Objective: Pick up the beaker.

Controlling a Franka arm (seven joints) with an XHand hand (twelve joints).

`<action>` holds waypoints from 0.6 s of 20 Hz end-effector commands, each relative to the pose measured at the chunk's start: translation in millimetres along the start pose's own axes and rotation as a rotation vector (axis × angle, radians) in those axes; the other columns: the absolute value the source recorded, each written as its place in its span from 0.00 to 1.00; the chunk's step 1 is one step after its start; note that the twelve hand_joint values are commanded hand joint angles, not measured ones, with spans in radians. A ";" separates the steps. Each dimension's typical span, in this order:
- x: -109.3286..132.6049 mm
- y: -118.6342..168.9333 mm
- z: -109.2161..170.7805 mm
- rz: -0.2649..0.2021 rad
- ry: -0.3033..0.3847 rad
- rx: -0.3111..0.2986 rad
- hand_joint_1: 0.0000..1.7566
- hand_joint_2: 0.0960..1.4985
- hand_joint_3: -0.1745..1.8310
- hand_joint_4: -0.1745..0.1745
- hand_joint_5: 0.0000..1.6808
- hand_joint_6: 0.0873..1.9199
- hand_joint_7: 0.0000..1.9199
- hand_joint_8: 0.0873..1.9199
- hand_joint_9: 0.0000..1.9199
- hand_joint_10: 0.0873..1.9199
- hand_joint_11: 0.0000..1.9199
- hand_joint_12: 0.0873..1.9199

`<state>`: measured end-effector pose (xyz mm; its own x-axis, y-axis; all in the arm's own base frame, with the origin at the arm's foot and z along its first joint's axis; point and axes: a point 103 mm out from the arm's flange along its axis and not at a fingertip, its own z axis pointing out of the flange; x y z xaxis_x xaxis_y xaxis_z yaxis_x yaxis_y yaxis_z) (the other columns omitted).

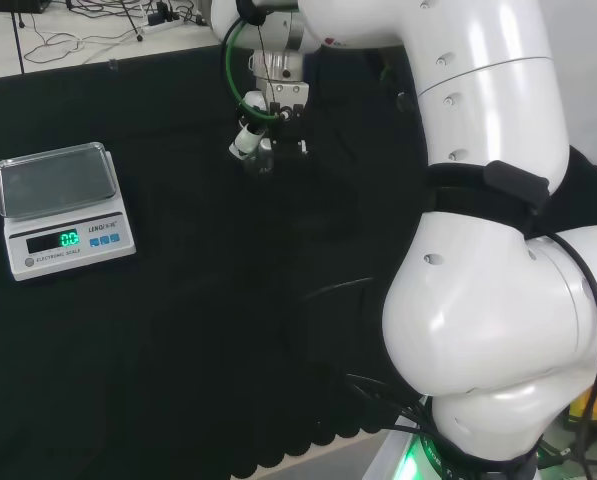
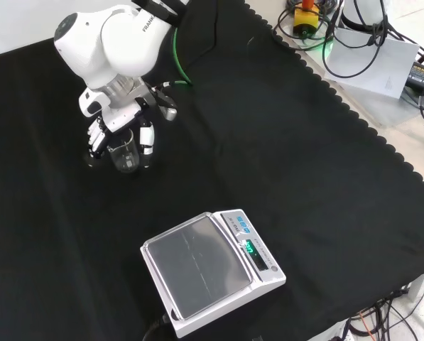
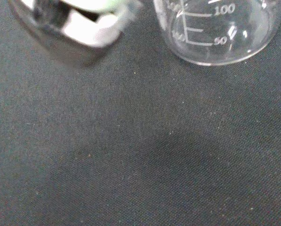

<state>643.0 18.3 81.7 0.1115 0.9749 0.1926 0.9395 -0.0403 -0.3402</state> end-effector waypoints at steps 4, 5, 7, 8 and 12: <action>2.2 -2.7 0.5 0.018 -0.029 -0.075 0.70 0.39 0.53 0.21 0.30 0.73 0.30 0.64 0.45 0.59 0.62 0.49; -3.0 -5.1 -2.0 0.022 -0.020 -0.079 0.67 0.47 0.48 0.12 0.36 0.73 0.31 0.68 0.45 0.61 0.62 0.48; -3.0 -4.2 -1.2 0.027 -0.023 -0.083 0.64 0.60 0.38 0.03 0.42 0.74 0.31 0.73 0.46 0.65 0.62 0.48; -2.3 -3.2 -0.2 0.029 -0.026 -0.086 0.63 0.63 0.35 0.01 0.43 0.74 0.31 0.75 0.46 0.66 0.61 0.48; -4.2 -3.3 -1.7 0.030 -0.030 -0.091 0.72 0.65 0.32 0.35 0.41 0.77 0.35 0.78 0.48 0.68 0.59 0.51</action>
<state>639.1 16.8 80.6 0.1309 0.9782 0.1612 0.9597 -0.0842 -0.2681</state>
